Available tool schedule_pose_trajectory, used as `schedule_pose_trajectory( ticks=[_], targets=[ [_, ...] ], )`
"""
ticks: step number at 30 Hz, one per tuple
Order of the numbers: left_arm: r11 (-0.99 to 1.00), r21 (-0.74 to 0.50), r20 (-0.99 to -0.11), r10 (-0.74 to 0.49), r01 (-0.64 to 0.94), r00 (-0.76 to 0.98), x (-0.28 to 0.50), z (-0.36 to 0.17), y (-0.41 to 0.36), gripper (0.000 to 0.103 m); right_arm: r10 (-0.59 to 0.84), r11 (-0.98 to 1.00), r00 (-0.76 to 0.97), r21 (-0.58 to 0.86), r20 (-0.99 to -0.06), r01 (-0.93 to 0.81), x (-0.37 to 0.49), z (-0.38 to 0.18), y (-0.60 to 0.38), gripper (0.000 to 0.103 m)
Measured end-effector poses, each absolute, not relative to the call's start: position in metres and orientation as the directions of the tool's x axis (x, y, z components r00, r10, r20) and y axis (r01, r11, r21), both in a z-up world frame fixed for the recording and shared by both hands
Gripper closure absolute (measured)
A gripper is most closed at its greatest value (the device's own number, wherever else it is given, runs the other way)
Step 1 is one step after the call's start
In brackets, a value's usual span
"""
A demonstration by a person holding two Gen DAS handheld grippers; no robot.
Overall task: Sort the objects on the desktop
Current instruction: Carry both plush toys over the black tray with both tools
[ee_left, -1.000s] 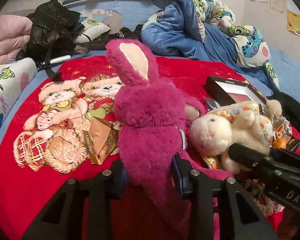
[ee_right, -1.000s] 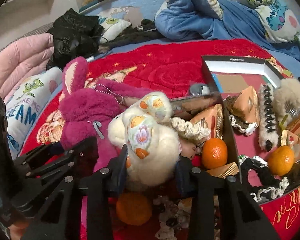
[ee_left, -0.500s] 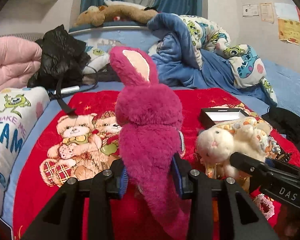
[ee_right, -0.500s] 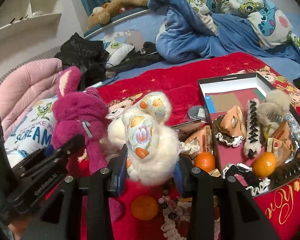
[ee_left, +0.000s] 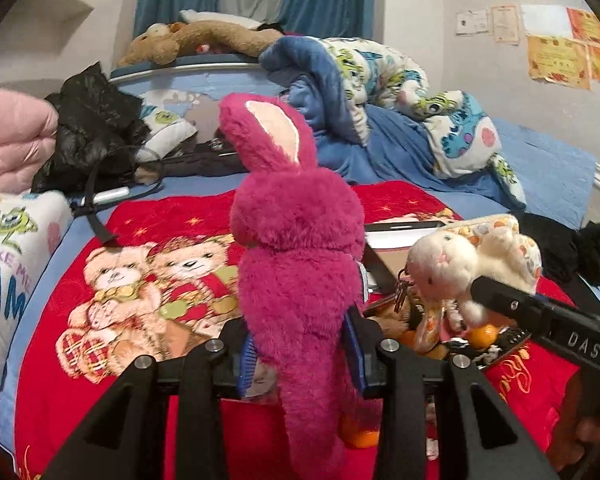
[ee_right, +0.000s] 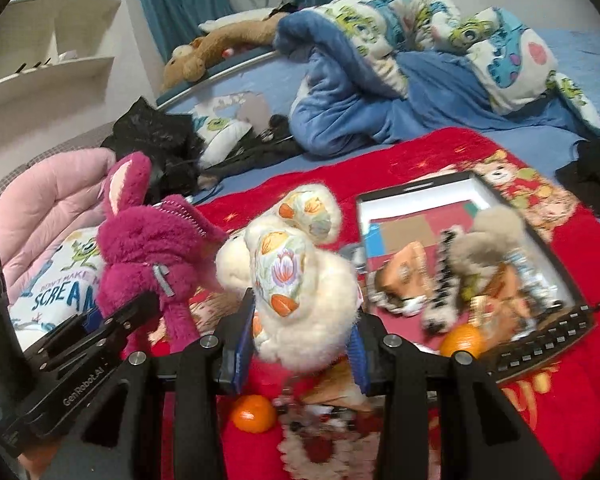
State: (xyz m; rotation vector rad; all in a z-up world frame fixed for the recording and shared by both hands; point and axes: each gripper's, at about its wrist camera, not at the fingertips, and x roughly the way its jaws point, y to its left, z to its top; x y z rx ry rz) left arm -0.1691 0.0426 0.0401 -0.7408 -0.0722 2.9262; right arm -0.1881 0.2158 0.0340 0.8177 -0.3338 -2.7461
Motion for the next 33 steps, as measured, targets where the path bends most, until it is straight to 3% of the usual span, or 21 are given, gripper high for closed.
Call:
schedule_pose_trajectory(
  ticks=[8, 18, 33],
  targets=[
    [-0.977, -0.049, -0.435, 0.206, -0.205, -0.877, -0.162, 0.074, 0.109, 0.065, -0.186, -0.962, -0.869, 0.265, -0.458, 0.066, -0.17, 0.053, 0.288, 0.064],
    [-0.947, -0.118, -0.418, 0.321, -0.299, -0.85, -0.172, 0.087, 0.184, 0.065, -0.14, -0.97, -0.88, 0.24, -0.454, 0.03, -0.163, 0.052, 0.348, 0.064],
    [-0.952, -0.09, -0.46, 0.3, -0.292, -0.836, -0.194, 0.073, 0.209, 0.064, -0.173, -0.957, -0.874, 0.286, -0.454, 0.041, -0.174, 0.046, 0.36, 0.063]
  ],
)
